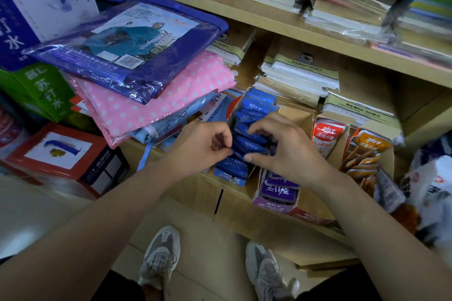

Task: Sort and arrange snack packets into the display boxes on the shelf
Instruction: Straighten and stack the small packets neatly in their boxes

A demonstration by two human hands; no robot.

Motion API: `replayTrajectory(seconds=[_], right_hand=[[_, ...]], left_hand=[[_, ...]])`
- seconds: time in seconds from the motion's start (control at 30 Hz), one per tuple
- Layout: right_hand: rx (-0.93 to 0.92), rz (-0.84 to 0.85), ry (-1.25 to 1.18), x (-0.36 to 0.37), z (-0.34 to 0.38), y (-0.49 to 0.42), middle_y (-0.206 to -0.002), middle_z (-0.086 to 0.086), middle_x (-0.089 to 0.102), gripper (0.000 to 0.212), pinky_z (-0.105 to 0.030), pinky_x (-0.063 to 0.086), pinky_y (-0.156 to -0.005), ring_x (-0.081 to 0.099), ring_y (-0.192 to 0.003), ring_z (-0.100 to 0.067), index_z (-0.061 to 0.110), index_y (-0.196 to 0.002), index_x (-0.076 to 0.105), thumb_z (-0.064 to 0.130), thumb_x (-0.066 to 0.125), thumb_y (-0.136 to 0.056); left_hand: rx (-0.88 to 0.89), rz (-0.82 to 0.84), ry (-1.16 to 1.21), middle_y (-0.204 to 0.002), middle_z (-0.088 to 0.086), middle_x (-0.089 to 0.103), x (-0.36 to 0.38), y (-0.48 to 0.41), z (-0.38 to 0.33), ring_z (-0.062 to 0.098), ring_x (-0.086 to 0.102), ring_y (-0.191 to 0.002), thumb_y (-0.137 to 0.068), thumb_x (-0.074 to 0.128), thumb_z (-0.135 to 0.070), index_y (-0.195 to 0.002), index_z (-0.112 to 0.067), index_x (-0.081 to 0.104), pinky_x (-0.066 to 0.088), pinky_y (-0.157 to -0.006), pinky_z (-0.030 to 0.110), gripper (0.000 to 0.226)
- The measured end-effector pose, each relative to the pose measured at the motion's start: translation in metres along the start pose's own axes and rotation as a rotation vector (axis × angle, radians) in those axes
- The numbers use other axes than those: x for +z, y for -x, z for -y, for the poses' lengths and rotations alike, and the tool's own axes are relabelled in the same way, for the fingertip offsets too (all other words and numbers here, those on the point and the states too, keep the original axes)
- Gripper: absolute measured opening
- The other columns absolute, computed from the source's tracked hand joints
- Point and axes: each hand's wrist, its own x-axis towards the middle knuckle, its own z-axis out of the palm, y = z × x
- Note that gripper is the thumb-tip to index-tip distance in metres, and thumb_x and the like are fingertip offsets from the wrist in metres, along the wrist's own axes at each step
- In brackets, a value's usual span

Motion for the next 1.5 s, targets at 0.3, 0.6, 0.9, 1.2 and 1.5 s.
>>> replayTrajectory(seconds=[0.3,0.6,0.9,1.2,1.5], right_hand=[[0.096,0.067,0.085,-0.003,-0.002,0.006,-0.111,0.007,0.051,0.020,-0.044,0.053,-0.088,0.052,-0.107,-0.012,0.023,-0.102,0.070,0.026,0.078,-0.084],[0.145,0.046,0.240,0.005,0.024,0.019,-0.118,0.008,0.044,0.054,-0.035,0.045,-0.100,0.042,-0.120,-0.013,0.023,-0.124,0.065,0.049,0.078,-0.079],[0.146,-0.191,0.171,0.013,0.011,0.011,-0.090,0.004,0.060,0.015,-0.033,0.048,-0.066,0.057,-0.077,-0.015,0.015,-0.102,0.072,0.024,0.073,-0.090],[0.189,-0.216,0.070,0.016,0.010,0.003,-0.085,0.010,0.065,0.021,-0.036,0.056,-0.068,0.062,-0.073,-0.011,0.018,-0.111,0.068,0.018,0.072,-0.091],[0.274,-0.136,0.020,0.010,0.008,0.018,-0.089,0.013,0.064,0.029,-0.025,0.057,-0.074,0.063,-0.080,-0.002,0.022,-0.108,0.067,0.021,0.080,-0.082]], left_hand=[[0.177,0.179,-0.065,-0.116,-0.010,0.070,-0.015,0.022,0.006,0.006,0.069,-0.098,-0.076,0.086,-0.031,-0.099,-0.027,0.078,0.058,-0.082,0.028,0.025],[0.326,0.033,-0.269,-0.110,-0.006,0.073,0.006,0.027,0.019,0.013,0.067,-0.100,-0.089,0.072,-0.024,-0.101,-0.018,0.079,0.059,-0.078,0.040,0.015],[0.218,-0.176,-0.136,-0.096,-0.005,0.075,-0.004,0.012,0.007,0.007,0.068,-0.085,-0.096,0.065,-0.022,-0.099,-0.013,0.076,0.054,-0.077,0.029,0.015],[0.027,-0.149,-0.070,-0.083,-0.015,0.064,0.000,0.014,0.001,0.004,0.063,-0.075,-0.085,0.080,-0.021,-0.099,-0.021,0.067,0.049,-0.068,0.018,0.018],[-0.179,0.021,0.048,-0.147,-0.027,0.034,0.013,0.023,0.000,-0.005,0.032,-0.138,-0.079,0.080,-0.050,-0.159,-0.032,0.022,0.031,-0.108,0.022,0.101]])
